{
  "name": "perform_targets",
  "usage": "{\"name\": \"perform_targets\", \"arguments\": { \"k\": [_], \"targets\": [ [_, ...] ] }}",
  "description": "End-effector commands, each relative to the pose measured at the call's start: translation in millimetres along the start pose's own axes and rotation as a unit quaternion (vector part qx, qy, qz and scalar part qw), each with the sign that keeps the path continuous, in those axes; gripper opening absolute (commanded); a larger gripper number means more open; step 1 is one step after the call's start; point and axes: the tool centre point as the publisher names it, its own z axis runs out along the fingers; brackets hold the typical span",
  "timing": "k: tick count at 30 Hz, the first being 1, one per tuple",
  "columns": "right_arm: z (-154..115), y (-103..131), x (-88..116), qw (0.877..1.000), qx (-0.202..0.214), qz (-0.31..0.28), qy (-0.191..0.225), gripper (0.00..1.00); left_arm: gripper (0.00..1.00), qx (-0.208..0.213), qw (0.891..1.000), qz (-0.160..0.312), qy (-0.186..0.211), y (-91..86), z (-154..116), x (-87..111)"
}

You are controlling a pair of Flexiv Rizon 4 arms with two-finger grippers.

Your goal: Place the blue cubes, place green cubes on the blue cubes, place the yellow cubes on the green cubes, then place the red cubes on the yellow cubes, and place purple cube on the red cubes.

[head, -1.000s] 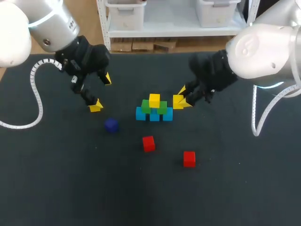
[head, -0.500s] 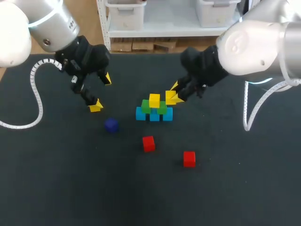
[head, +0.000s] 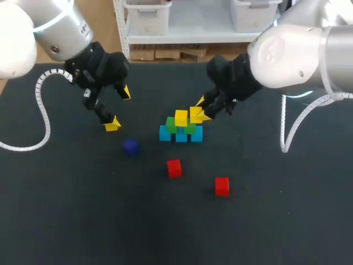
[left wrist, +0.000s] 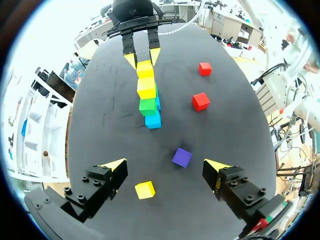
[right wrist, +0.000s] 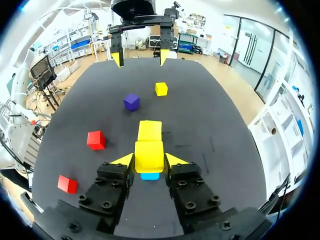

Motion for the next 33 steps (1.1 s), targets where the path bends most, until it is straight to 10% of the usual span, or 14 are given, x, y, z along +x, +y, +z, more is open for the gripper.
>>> {"name": "perform_targets", "arguments": {
  "k": [1, 33],
  "targets": [
    [2.2, -2.3, -1.5, 1.0, -0.002, 0.0, 0.0, 0.0, 1.0, -0.001, 1.0, 0.001, -0.002, -1.1, 0.1, 1.2],
    [7.4, -3.2, -0.9, 1.0, -0.008, 0.003, 0.0, 0.0, 1.0, -0.001, 1.0, 0.001, -0.002, -1.1, 0.1, 1.2]
  ]
}}
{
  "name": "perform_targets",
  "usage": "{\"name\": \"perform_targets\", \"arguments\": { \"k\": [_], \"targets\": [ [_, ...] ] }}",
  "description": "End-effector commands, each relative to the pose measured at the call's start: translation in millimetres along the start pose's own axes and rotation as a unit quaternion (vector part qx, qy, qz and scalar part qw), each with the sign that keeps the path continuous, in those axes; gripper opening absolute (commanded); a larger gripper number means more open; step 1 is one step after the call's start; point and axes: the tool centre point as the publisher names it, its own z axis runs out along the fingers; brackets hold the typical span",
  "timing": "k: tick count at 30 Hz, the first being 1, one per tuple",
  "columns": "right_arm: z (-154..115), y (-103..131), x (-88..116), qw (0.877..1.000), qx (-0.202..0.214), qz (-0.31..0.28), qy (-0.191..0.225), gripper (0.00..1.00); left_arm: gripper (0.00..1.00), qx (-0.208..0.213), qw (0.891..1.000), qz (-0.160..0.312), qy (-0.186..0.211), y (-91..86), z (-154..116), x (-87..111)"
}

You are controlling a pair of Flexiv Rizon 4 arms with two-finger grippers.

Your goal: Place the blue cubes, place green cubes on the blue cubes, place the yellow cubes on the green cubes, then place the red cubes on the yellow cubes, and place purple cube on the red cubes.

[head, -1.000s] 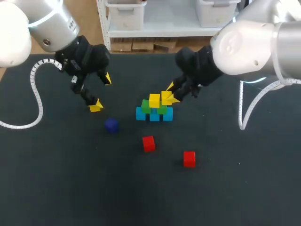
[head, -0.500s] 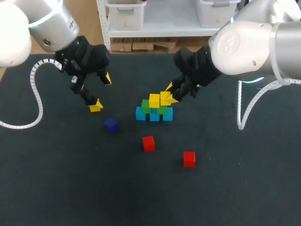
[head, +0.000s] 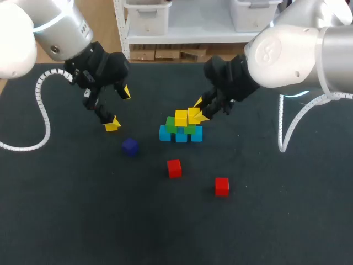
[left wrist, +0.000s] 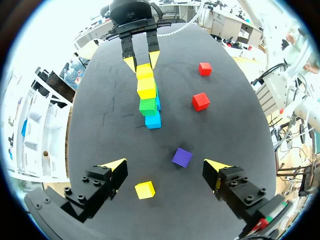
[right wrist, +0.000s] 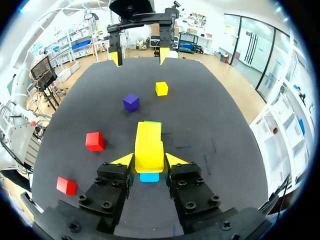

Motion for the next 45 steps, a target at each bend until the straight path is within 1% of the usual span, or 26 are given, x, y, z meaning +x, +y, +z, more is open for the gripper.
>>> {"name": "perform_targets", "arguments": {
  "k": [1, 32, 36, 39, 45],
  "targets": [
    [1.4, -1.8, -0.2, 1.0, -0.002, 0.0, 0.0, 0.0, 1.0, -0.001, 1.0, 0.001, -0.002, -1.1, 0.1, 1.2],
    [5.9, -1.4, 1.4, 1.0, -0.006, 0.005, -0.001, 0.0, 1.0, -0.001, 1.0, 0.001, -0.002, -1.1, 0.1, 1.2],
    [6.6, -1.6, 1.1, 1.0, -0.007, 0.005, -0.001, 0.05, 1.0, -0.001, 1.0, 0.001, -0.002, -1.1, 0.1, 1.2],
    [7.2, -1.7, 0.9, 1.0, -0.007, 0.005, -0.001, 0.1, 1.0, -0.001, 1.0, 0.001, -0.002, -1.1, 0.1, 1.2],
    [7.7, -1.8, 0.8, 1.0, -0.007, 0.005, 0.0, 0.13, 1.0, -0.001, 1.0, 0.001, -0.002, -1.1, 0.1, 1.2]
  ]
}}
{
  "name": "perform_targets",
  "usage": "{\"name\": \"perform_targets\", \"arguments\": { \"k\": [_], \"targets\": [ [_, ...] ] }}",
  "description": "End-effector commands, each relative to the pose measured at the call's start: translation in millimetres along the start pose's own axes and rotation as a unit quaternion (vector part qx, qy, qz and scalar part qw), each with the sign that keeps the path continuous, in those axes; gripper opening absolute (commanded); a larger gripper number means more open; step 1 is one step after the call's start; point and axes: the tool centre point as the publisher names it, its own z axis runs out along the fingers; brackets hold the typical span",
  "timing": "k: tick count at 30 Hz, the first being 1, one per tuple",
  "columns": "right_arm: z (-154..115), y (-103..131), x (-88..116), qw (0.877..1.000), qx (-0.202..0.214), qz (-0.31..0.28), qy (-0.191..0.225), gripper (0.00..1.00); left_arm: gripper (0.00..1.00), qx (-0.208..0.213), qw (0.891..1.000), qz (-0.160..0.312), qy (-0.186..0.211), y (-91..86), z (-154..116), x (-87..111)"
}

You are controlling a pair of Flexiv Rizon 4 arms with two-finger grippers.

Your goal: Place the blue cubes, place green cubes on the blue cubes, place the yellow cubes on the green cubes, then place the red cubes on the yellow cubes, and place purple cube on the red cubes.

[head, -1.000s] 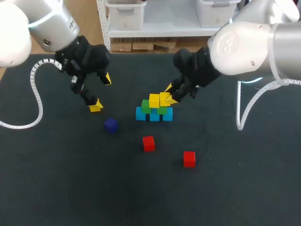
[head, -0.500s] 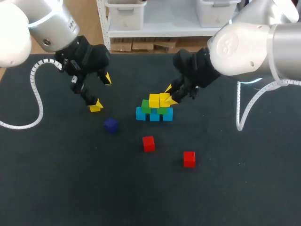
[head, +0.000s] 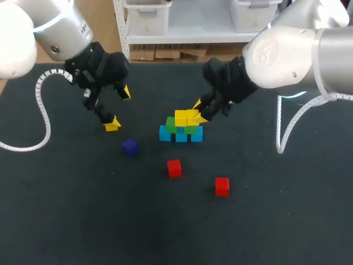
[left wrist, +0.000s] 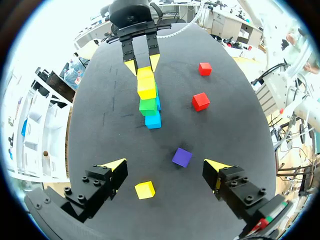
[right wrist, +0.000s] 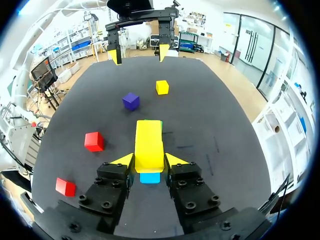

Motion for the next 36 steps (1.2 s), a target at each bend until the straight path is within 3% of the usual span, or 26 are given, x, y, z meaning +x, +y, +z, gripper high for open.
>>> {"name": "perform_targets", "arguments": {
  "k": [1, 12, 26, 33, 36],
  "targets": [
    [1.0, -1.9, -0.5, 1.0, -0.001, 0.001, 0.0, 0.14, 1.0, -0.001, 1.0, 0.001, -0.002, -1.1, 0.1, 1.2],
    [1.1, -2.4, 0.1, 1.0, -0.002, 0.002, 0.001, 0.36, 1.0, -0.001, 1.0, 0.001, -0.002, -1.1, 0.1, 1.2],
    [2.6, -3.4, 0.0, 1.0, -0.003, 0.003, 0.002, 0.41, 1.0, -0.001, 1.0, 0.001, -0.002, -1.1, 0.1, 1.2],
    [3.5, -4.2, -0.5, 1.0, -0.004, 0.003, 0.002, 0.49, 1.0, -0.001, 1.0, 0.001, -0.002, -1.1, 0.1, 1.2],
    [3.0, -4.3, -1.3, 1.0, -0.003, 0.003, 0.001, 0.69, 1.0, -0.001, 1.0, 0.001, -0.002, -1.1, 0.1, 1.2]
  ]
}}
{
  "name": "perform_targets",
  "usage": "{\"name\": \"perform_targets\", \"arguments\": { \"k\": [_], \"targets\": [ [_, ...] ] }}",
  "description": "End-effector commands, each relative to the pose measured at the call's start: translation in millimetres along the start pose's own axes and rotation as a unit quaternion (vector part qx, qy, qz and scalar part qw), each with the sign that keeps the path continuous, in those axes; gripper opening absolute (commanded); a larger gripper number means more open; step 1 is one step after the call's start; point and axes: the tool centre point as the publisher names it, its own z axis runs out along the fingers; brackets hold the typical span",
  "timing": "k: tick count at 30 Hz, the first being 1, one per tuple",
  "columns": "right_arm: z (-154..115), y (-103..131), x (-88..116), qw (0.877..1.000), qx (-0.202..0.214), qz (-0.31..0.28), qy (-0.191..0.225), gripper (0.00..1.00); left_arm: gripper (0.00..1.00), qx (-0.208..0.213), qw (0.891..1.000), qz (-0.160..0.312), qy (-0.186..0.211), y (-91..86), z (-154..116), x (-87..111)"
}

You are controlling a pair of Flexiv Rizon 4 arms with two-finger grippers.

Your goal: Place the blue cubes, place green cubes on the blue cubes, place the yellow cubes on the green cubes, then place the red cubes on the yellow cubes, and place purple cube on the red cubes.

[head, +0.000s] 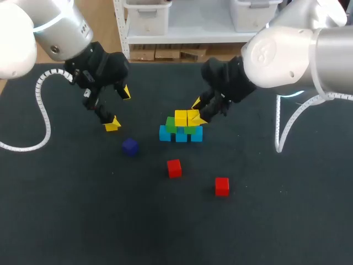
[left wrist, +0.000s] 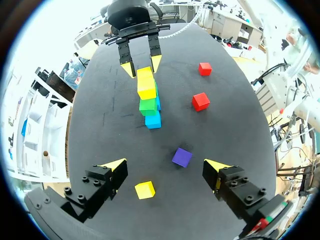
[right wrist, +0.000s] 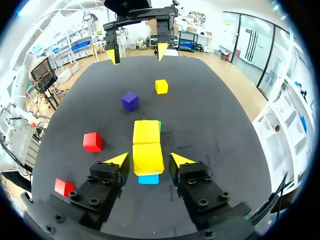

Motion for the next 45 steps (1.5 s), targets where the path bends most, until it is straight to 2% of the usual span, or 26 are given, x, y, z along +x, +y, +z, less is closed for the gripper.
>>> {"name": "perform_targets", "arguments": {
  "k": [1, 3, 4, 6, 13, 21, 22, 24, 25, 26, 27, 28, 45],
  "targets": [
    [0, -2, -1, 1.0, -0.002, 0.0, -0.001, 0.75, 1.0, -0.001, 1.0, 0.001, -0.002, -1.1, 0, 1.2],
    [-1, -2, -1, 1.0, -0.001, 0.0, -0.002, 0.83, 1.0, -0.001, 1.0, 0.001, -0.002, -1.1, 0, 1.2],
    [-1, -1, -2, 1.0, -0.001, 0.0, -0.002, 0.92, 1.0, -0.001, 1.0, 0.001, -0.002, -1.1, 0, 1.2],
    [-2, 0, -2, 1.0, -0.002, -0.001, -0.002, 1.0, 1.0, -0.001, 1.0, 0.001, -0.002, -1.1, 0, 1.2],
    [-10, 5, -5, 1.0, 0.0, -0.005, -0.011, 1.0, 1.0, -0.001, 1.0, 0.001, -0.002, -1.1, 0, 1.2],
    [-33, 8, 4, 1.0, 0.02, 0.006, -0.019, 1.0, 1.0, -0.001, 1.0, 0.001, -0.002, -1.1, 0, 1.2],
    [-35, 8, 6, 1.0, 0.022, 0.008, -0.019, 0.96, 1.0, -0.001, 1.0, 0.001, -0.002, -1.1, 0, 1.2],
    [-37, 8, 10, 0.999, 0.024, 0.011, -0.017, 0.78, 1.0, -0.001, 1.0, 0.001, -0.002, -1.1, 0, 1.2],
    [-38, 8, 11, 0.999, 0.025, 0.012, -0.016, 0.48, 1.0, -0.001, 1.0, 0.001, -0.002, -1.1, 0, 1.2],
    [-38, 8, 13, 0.999, 0.025, 0.013, -0.016, 0.4, 1.0, -0.001, 1.0, 0.001, -0.002, -1.1, 0, 1.2],
    [-38, 8, 14, 0.999, 0.025, 0.013, -0.015, 0.26, 1.0, -0.001, 1.0, 0.001, -0.002, -1.1, 0, 1.2],
    [-37, 9, 15, 0.999, 0.025, 0.013, -0.015, 0.0, 1.0, -0.001, 1.0, 0.001, -0.002, -1.1, 0, 1.2],
    [-21, 6, 18, 1.0, 0.013, 0.009, -0.012, 0.0, 1.0, -0.001, 1.0, 0.001, -0.002, -1.1, 0, 1.2]
  ]
}}
